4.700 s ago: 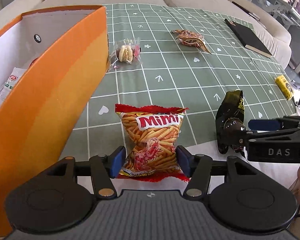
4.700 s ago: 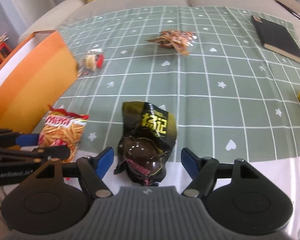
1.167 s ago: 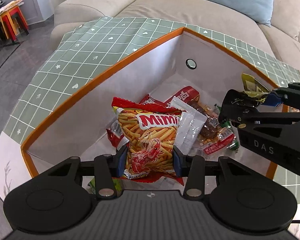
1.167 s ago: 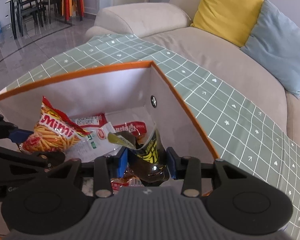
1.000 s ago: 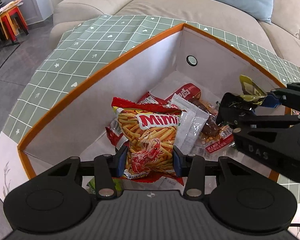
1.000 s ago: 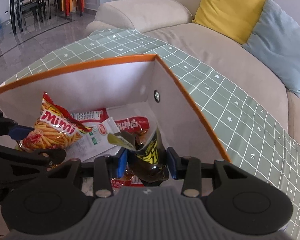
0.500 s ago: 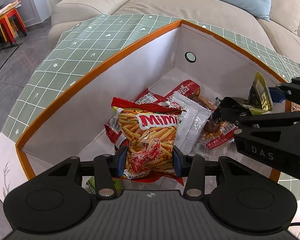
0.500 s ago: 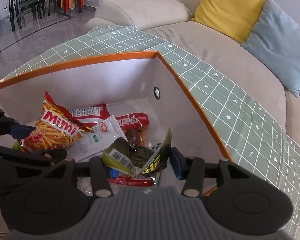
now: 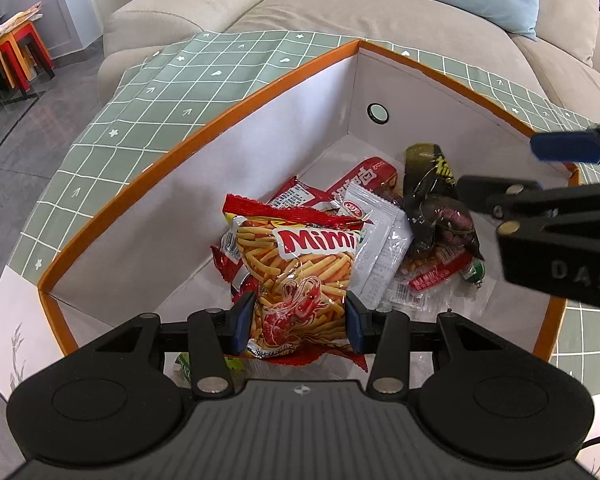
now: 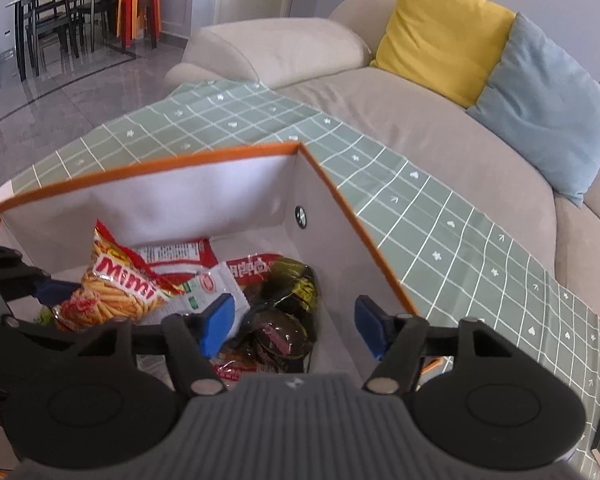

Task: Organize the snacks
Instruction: 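Open both grippers to drop the Mimi bag and black packet into the box, then move both grippers back toward the cookie packet and remaining snacks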

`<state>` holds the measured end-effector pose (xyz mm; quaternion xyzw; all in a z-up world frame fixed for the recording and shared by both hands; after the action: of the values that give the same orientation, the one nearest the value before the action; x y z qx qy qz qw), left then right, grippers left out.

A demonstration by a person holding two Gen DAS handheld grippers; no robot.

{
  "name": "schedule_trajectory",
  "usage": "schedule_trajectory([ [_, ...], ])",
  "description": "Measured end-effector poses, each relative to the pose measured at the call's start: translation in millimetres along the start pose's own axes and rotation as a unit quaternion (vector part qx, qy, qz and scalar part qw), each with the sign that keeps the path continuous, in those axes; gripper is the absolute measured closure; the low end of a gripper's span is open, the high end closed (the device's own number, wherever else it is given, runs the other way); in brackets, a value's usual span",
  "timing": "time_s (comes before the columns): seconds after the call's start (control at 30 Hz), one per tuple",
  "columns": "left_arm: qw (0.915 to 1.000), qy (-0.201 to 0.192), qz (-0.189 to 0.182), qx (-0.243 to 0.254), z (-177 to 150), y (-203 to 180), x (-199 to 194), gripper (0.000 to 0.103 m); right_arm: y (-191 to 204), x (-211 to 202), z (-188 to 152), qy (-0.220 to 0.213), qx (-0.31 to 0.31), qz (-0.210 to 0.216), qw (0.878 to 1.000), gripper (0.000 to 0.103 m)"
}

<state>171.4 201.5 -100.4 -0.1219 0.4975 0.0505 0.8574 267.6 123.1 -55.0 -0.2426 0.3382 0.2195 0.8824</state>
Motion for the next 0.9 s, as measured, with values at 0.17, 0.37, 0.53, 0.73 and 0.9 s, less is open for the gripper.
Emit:
schedule_trajectory([
  [0.17, 0.9999, 0.012, 0.007, 0.010, -3.6, -4.6, -9.2, 0.051, -14.5, -19.4, 0.8, -0.018, 0.022, -0.002, 1.000, 0.031],
  [0.37, 0.9998, 0.017, 0.006, 0.007, -14.6, -11.3, -19.4, 0.051, -38.2, -44.8, -11.4, -0.016, 0.072, 0.011, 0.997, 0.030],
  [0.53, 0.9991, 0.039, 0.001, 0.014, -25.6, -18.8, -17.7, 0.051, -57.4, -63.6, -33.0, -0.016, 0.100, 0.015, 0.995, 0.024],
  [0.73, 0.9984, 0.053, 0.015, 0.013, -31.9, -19.5, -14.7, 0.050, -84.1, -75.0, -76.0, 0.004, 0.134, 0.005, 0.991, 0.023],
  [0.9, 0.9984, 0.046, 0.031, 0.012, -32.9, -19.8, -19.8, 0.046, -106.0, -81.2, -113.9, 0.018, 0.150, -0.013, 0.988, 0.023],
])
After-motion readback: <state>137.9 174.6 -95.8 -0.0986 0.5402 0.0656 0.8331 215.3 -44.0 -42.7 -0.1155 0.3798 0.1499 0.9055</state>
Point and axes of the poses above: each gripper's, at about its wrist camera, not at the fingertips, and x roughly the way its jaws point, y to its left, z to its top, the point moved 9 cm from there along x, roughly the way its jaws point, and after that the axes turned 13 degrees about -z, right-handed, at the moved point
